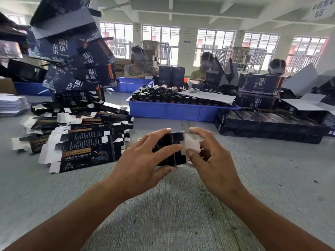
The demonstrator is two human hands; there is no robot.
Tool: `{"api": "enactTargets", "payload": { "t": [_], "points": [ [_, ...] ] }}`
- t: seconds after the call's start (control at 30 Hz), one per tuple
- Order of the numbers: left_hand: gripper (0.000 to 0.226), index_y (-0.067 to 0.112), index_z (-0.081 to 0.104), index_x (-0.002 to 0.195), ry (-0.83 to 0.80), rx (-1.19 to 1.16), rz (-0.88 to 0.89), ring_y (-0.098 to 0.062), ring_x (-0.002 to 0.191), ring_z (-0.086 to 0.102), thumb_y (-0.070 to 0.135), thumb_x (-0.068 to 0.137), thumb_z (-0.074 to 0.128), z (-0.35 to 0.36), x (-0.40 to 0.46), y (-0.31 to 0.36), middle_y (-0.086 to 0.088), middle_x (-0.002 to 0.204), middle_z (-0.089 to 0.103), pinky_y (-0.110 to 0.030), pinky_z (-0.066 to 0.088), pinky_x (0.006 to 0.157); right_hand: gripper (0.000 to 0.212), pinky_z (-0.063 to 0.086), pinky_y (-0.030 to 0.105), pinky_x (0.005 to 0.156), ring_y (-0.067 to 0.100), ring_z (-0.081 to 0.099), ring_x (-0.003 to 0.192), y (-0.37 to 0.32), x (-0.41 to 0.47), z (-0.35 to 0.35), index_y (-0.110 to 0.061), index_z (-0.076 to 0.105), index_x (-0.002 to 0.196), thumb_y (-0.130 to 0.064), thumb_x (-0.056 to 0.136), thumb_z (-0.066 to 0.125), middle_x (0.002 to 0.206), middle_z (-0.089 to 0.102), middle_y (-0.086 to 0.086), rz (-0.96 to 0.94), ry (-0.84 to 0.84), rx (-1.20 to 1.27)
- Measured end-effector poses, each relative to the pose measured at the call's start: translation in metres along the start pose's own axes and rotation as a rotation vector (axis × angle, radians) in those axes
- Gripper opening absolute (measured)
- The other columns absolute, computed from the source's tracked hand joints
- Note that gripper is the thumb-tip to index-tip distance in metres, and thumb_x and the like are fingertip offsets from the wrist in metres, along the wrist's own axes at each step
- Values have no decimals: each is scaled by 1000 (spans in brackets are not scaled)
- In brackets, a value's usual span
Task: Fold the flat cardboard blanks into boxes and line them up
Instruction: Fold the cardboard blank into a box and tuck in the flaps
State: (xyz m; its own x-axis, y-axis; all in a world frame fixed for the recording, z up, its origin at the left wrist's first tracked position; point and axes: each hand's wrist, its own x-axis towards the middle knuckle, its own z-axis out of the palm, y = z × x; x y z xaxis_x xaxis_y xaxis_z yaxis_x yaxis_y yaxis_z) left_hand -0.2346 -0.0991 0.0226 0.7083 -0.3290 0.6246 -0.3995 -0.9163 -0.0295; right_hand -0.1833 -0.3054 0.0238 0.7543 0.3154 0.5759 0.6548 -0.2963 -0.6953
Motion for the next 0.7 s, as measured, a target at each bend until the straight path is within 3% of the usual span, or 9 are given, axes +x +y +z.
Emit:
{"api": "enactTargets", "payload": {
  "t": [0.17,0.3,0.4,0.5,0.57,0.63,0.7],
  "points": [
    [52,37,45,137,-3,31,19,-35,128,55,51,89,57,0,0,2,-11,153,41,-52,59,85,37,47,10,64,-5,62,74,2,-1,0,-41,63,126,-16,98,63,100,70,-9,-10,-3,-74],
    [54,31,45,135,22,10,0,-37,123,58,48,86,61,1,1,5,-13,151,45,-53,61,80,38,53,19,87,-4,61,95,0,0,0,-32,64,131,-14,97,63,119,69,-11,-21,5,-89],
    [62,31,40,142,29,5,-6,-37,124,57,45,86,62,1,0,5,-13,151,44,-51,59,83,38,50,10,84,-11,57,89,-1,0,-1,-31,63,132,-15,98,62,120,67,-14,-43,-7,-127],
    [63,31,41,145,36,7,-6,-35,126,54,41,85,61,1,-1,4,-12,151,42,-48,59,81,38,53,13,85,-7,61,99,-1,0,-1,-31,60,136,-24,99,62,123,64,-16,-44,-54,-109],
    [59,30,45,143,38,-7,-8,-35,128,53,38,87,61,1,-1,1,-11,151,41,-47,60,78,48,49,7,81,-9,60,103,-3,0,-3,-35,55,139,-42,93,67,126,61,-20,-17,-122,-63],
    [56,27,50,142,35,-26,-18,-35,129,52,37,87,60,1,-2,-2,-12,152,40,-49,62,77,70,50,9,85,-8,57,109,-3,-1,-5,-37,47,145,-53,82,71,130,56,-24,-3,-218,-80],
    [56,27,51,141,31,-43,-30,-34,130,51,35,87,61,2,-3,-5,-11,153,39,-51,61,78,79,52,19,94,-4,56,115,-3,-1,-5,-34,41,151,-40,80,75,136,52,-22,-7,-282,-117]
  ]
}}
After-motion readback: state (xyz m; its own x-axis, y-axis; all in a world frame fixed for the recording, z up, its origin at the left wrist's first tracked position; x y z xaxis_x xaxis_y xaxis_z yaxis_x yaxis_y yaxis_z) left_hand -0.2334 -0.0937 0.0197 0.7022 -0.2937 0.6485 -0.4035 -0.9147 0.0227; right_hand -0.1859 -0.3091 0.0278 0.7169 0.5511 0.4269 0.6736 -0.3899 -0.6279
